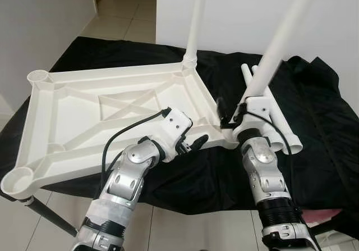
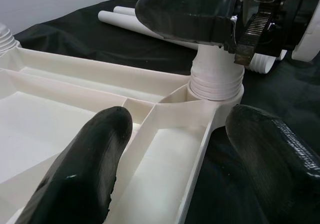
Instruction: Building children table
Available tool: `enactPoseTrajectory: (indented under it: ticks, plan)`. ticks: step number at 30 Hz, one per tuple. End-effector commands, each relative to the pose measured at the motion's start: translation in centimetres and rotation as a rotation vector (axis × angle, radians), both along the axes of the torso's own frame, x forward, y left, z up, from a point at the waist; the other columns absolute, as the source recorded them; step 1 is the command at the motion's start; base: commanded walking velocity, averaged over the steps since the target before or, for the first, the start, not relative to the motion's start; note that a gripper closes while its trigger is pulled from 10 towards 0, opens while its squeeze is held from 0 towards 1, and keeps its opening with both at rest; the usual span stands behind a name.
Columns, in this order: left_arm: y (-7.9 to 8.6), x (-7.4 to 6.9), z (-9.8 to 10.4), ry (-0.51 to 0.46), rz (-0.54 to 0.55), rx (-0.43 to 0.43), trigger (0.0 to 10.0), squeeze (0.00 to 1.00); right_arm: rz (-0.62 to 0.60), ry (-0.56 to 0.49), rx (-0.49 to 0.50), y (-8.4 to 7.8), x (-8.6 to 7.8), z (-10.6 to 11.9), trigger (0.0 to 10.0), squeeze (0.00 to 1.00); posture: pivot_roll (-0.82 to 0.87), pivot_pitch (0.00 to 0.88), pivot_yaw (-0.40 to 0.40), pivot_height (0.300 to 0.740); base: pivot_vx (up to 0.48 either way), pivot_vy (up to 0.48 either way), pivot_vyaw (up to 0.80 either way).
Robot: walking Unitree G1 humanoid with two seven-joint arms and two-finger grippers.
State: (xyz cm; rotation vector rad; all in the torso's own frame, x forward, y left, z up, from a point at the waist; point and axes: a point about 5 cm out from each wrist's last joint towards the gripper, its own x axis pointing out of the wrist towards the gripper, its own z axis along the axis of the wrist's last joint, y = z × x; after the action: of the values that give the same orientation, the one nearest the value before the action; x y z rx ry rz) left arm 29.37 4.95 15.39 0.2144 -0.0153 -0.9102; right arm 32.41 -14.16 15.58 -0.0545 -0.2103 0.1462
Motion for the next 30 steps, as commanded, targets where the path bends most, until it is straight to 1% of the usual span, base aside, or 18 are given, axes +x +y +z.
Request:
enactPoseTrajectory:
  ticks: [1, 3, 4, 6, 7, 8, 9, 10, 11, 16, 17, 18, 24, 25, 26, 27, 28, 30]
  plan:
    - [0.0, 0.4, 0.3, -0.02, 0.081, -0.002, 10.0, 0.0, 0.034, 0.017, -0.024, 0.5, -0.1, -0.6, 10.0, 0.0, 0.01, 0.0, -0.073, 0.74, 0.0, 0.0, 0.0]
    - [0.1, 0.4, 0.2, -0.019, 0.083, 0.0, 10.0, 0.0, 0.006, 0.019, -0.001, -0.3, 0.0, -0.5, 10.0, 0.0, 0.02, 0.0, -0.075, 0.74, 0.0, 0.0, 0.0]
    - [0.1, 0.4, 0.2, -0.019, 0.083, 0.0, 10.0, 0.0, 0.006, 0.019, -0.001, -0.3, 0.0, -0.5, 10.0, 0.0, 0.02, 0.0, -0.075, 0.74, 0.0, 0.0, 0.0]
    - [0.1, 0.4, 0.2, -0.018, 0.085, -0.001, 10.0, 0.0, -0.021, 0.015, 0.038, -0.9, 0.0, -0.4, 10.0, 0.0, 0.02, 0.0, -0.075, 0.74, 0.0, 0.0, 0.0]
    - [0.1, 0.3, 0.2, -0.018, 0.085, -0.001, 10.0, 0.0, -0.062, 0.002, 0.093, -1.5, 0.0, -0.2, 10.0, 0.0, 0.02, 0.0, -0.075, 0.74, 0.0, 0.0, 0.0]
    - [0.1, 0.3, 0.2, -0.018, 0.085, -0.001, 10.0, 0.0, -0.062, 0.002, 0.093, -1.5, 0.0, -0.2, 10.0, 0.0, 0.02, 0.0, -0.075, 0.74, 0.0, 0.0, 0.0]
    - [0.1, 0.3, 0.2, -0.017, 0.084, -0.001, 10.0, 0.0, -0.099, -0.001, 0.136, -2.0, 0.1, -0.1, 10.0, 0.0, 0.02, 0.0, -0.075, 0.74, 0.0, 0.0, 0.0]
    - [0.1, 0.3, 0.2, -0.017, 0.084, -0.001, 10.0, 0.0, -0.099, -0.001, 0.136, -2.0, 0.1, -0.1, 10.0, 0.0, 0.02, 0.0, -0.075, 0.74, 0.0, 0.0, 0.0]
    - [0.1, 0.2, 0.2, -0.016, 0.084, 0.0, 10.0, 0.0, -0.129, -0.005, 0.161, -2.5, 0.1, 0.0, 10.0, 0.0, 0.02, 0.0, -0.075, 0.74, 0.0, 0.0, 0.0]
    - [0.1, 0.3, 0.2, -0.015, 0.081, 0.001, 10.0, 0.0, -0.146, -0.007, 0.157, -2.5, 0.0, -0.2, 10.0, 0.0, 0.02, 0.0, -0.069, 0.74, 0.0, 0.0, 0.0]
    - [0.1, 0.3, 0.2, -0.016, 0.08, 0.003, 10.0, 0.0, -0.146, -0.003, 0.174, -2.4, -0.1, -0.3, 10.0, 0.0, 0.02, 0.0, -0.069, 0.74, 0.0, 0.0, 0.0]
    - [0.1, 0.3, 0.2, -0.015, 0.08, 0.003, 10.0, 0.0, -0.187, 0.0, 0.212, -2.7, -0.1, -0.4, 10.0, 0.0, 0.01, 0.0, -0.066, 0.74, 0.0, 0.0, 0.0]
    - [0.0, 0.3, 0.2, -0.015, 0.075, 0.003, 10.0, 0.0, -0.209, -0.01, 0.204, -2.8, -0.1, -0.3, 10.0, 0.0, 0.01, 0.0, -0.062, 0.74, 0.0, 0.0, 0.0]
    - [0.0, 0.3, 0.2, -0.017, 0.073, 0.005, 10.0, 0.0, -0.248, -0.012, 0.203, -3.2, -0.1, -0.4, 10.0, 0.0, 0.01, 0.0, -0.063, 0.74, 0.0, 0.0, 0.0]
    - [0.0, 0.3, 0.2, -0.017, 0.073, 0.005, 10.0, 0.0, -0.248, -0.012, 0.203, -3.2, -0.1, -0.4, 10.0, 0.0, 0.01, 0.0, -0.063, 0.74, 0.0, 0.0, 0.0]
    - [0.0, 0.3, 0.2, -0.018, 0.073, 0.005, 10.0, 0.0, -0.313, -0.009, 0.224, -4.1, -0.1, -0.5, 10.0, 0.0, 0.01, 0.0, -0.063, 0.74, 0.0, 0.0, 0.0]
    - [0.0, 0.3, 0.2, -0.018, 0.073, 0.005, 10.0, 0.0, -0.313, -0.009, 0.224, -4.1, -0.1, -0.5, 10.0, 0.0, 0.01, 0.0, -0.063, 0.74, 0.0, 0.0, 0.0]
    - [0.0, 0.4, 0.3, -0.018, 0.076, 0.005, 10.0, 0.0, -0.366, -0.004, 0.21, -4.9, 0.0, -0.6, 10.0, 0.0, 0.01, 0.0, -0.063, 0.74, 0.0, 0.0, 0.0]
